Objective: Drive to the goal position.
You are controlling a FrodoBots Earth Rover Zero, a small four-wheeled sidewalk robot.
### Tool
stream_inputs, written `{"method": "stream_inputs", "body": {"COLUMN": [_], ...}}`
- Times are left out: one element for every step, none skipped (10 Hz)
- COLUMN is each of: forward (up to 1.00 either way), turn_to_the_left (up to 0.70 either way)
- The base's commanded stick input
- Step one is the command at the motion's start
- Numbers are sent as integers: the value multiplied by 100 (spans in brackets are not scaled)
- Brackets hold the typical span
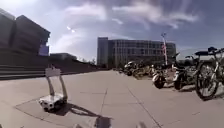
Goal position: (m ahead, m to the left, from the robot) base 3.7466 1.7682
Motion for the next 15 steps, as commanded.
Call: {"method": "stream_inputs", "body": {"forward": [70,70,70,70,70,70,70,70,70,70,70,70,70,70,70], "turn_to_the_left": [3,3,3,3,3,3,3,3,3,3,3,3,3,3,3]}}
